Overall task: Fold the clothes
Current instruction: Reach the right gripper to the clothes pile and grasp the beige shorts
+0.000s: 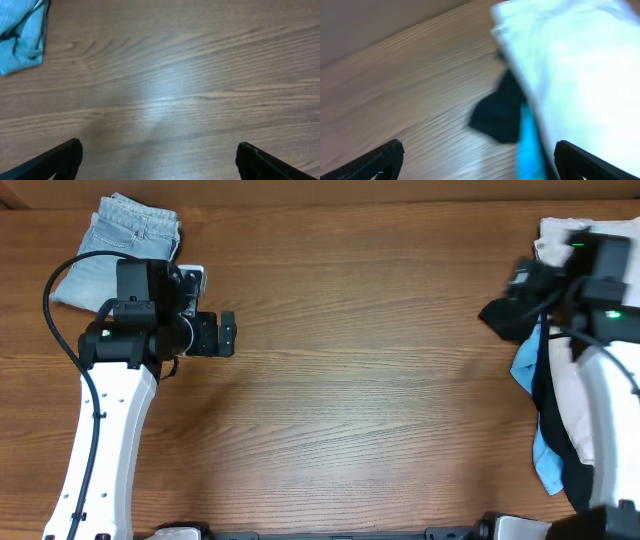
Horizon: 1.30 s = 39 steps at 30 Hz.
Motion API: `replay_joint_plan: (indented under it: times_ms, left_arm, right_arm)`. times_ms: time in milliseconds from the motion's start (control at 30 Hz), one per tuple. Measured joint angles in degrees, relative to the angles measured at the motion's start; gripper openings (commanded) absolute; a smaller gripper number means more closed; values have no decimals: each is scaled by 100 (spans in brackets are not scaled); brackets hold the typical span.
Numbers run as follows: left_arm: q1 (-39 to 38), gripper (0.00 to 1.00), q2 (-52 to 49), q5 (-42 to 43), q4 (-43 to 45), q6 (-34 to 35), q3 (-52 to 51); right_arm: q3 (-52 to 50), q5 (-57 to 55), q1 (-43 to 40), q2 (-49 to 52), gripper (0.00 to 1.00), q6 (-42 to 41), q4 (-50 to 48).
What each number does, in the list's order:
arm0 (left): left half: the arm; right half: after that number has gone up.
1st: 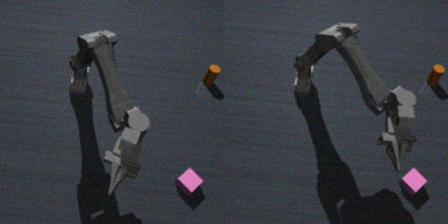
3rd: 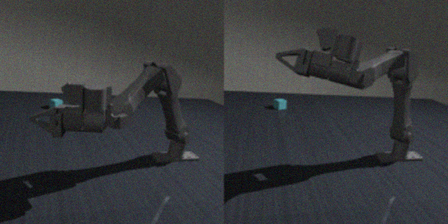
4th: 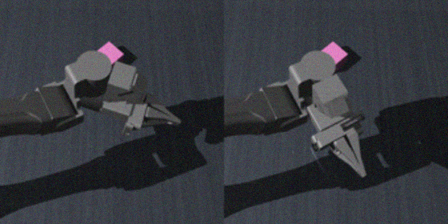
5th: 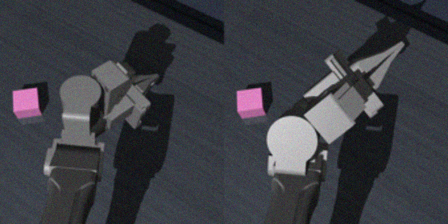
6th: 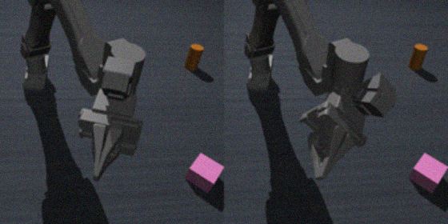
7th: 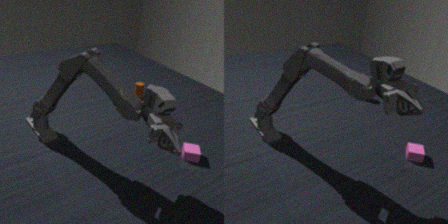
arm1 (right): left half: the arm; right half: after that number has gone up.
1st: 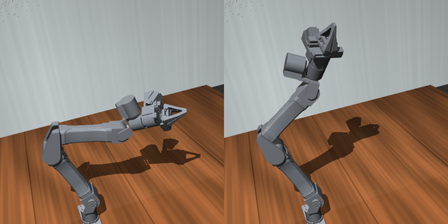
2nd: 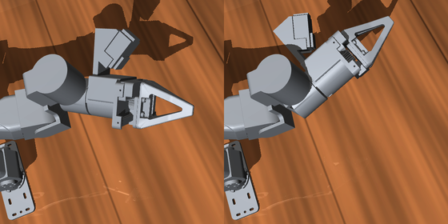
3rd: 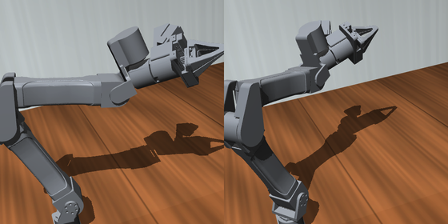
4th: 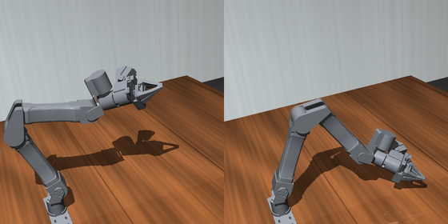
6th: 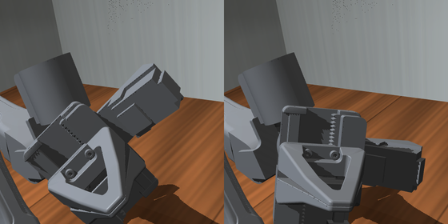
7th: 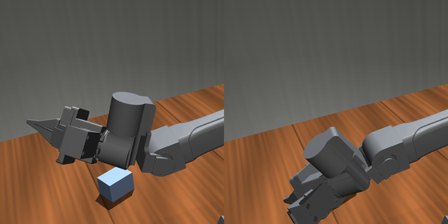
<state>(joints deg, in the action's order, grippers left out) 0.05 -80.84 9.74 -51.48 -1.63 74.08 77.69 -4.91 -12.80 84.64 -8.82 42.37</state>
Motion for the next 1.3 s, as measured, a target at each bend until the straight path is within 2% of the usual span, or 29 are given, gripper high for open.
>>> replay_joint_plan:
  times_ms: [233,467,633,833,1167,1300]
  left_arm:
    - [0,100,-2,343,74,0,0]
    - [0,100,-2,466,85,0,0]
    - [0,100,-2,463,90,-2,0]
    - [0,100,-2,463,94,-2,0]
    - [0,100,-2,463,214,0,0]
    - [0,100,-2,463,306,-2,0]
  right_arm:
    - [11,-85,-1875,774,96,2,-1108]
    - [15,221,-2874,1818,96,221,-1792]
    - [15,638,-3274,2481,95,599,-2330]
    - [15,817,-3497,2798,92,986,-2879]
    - [20,918,-3768,3418,90,1182,-3536]
    - [20,931,-3943,3654,82,1200,-3620]
